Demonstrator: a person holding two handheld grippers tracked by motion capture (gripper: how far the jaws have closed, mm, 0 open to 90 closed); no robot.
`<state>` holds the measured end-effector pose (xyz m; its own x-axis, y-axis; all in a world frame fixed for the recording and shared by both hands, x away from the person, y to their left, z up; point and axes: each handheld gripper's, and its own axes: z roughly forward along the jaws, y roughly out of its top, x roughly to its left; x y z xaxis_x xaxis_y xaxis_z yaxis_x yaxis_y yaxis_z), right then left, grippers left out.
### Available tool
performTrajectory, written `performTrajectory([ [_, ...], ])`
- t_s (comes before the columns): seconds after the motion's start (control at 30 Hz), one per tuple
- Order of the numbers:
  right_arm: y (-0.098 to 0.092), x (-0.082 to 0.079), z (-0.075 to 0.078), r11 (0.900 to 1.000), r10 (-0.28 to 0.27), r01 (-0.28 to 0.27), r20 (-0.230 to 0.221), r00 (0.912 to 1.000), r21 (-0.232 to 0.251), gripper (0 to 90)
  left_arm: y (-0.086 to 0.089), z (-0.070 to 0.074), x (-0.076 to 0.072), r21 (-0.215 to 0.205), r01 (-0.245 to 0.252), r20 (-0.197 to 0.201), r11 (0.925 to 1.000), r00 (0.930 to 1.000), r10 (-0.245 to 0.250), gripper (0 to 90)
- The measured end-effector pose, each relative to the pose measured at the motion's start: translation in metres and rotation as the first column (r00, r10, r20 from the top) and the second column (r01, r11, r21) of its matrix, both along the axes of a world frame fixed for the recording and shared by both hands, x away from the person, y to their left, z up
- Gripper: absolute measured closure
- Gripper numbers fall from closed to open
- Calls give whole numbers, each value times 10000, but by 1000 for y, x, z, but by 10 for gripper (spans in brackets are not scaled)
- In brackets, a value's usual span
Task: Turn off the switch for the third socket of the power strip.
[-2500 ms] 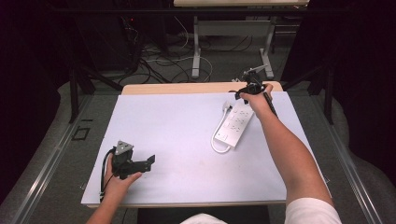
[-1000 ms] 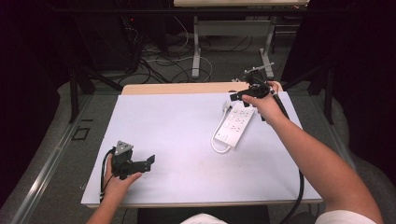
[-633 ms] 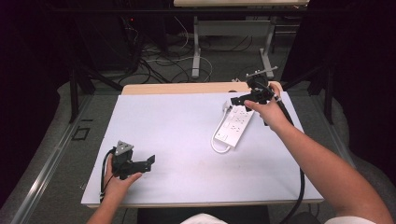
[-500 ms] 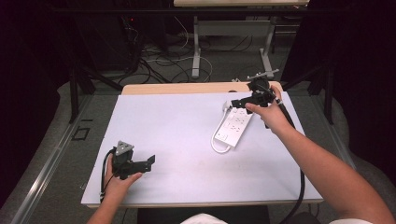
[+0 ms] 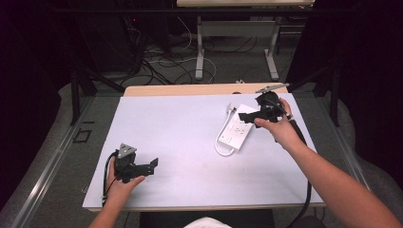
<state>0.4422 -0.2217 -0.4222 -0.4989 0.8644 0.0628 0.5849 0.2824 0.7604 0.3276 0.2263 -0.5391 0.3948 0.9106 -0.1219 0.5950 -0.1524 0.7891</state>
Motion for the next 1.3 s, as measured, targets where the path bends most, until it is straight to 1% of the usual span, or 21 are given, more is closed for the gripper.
performTrajectory([
  [0.07,-1,-4,-1,10000,66,-66,30,10000,29,10,0,0,0,-19,-20,1,10000,10000,20,6],
  [0.1,-2,-7,-2,9999,121,-121,30,9999,28,11,0,0,0,3,25,-62,10000,10000,-25,6],
  [0.27,-4,-17,-8,9996,246,-246,12,9997,141,11,0,1,0,7,-2,-39,10000,10000,2,6],
  [0.3,-5,-19,-10,9995,255,-256,50,9997,184,12,0,1,-1,20,3,-74,10000,10000,-3,6],
  [0.43,-8,-25,-17,9988,252,-249,-64,9997,427,12,0,0,0,7,-4,-26,10000,10000,4,6],
  [0.5,-10,-28,-22,9983,276,-275,-18,9996,514,12,0,0,0,15,0,-26,10000,10000,1,6],
  [0.57,-12,-31,-26,9985,253,-253,-1,9997,495,12,0,0,0,28,-13,-38,10000,10000,13,6],
  [0.67,-15,-35,-33,9976,258,-256,-28,9997,640,12,0,0,0,46,-24,-47,10000,10000,24,5],
  [0.77,-19,-39,-39,9967,176,-179,46,9998,797,13,0,0,-1,74,-36,-33,10000,10000,37,5],
  [0.93,-28,-47,-50,9935,-59,57,13,10000,1134,19,0,0,-1,93,-74,-36,9999,10000,75,5],
  [1.03,-36,-50,-59,9935,-180,176,29,9998,1126,32,-1,0,-1,103,-69,-32,9999,10000,69,5],
  [1.13,-43,-54,-67,9923,-432,428,9,9991,1162,33,-1,0,-1,120,-58,-27,9999,10000,58,5],
  [1.27,-53,-59,-78,9901,-677,680,-66,9977,1230,33,-1,0,-1,125,-51,-42,9999,10000,52,5],
  [1.3,-55,-61,-81,9891,-731,746,-159,9972,1269,33,-1,0,-1,149,-37,-89,9999,10000,39,5],
])
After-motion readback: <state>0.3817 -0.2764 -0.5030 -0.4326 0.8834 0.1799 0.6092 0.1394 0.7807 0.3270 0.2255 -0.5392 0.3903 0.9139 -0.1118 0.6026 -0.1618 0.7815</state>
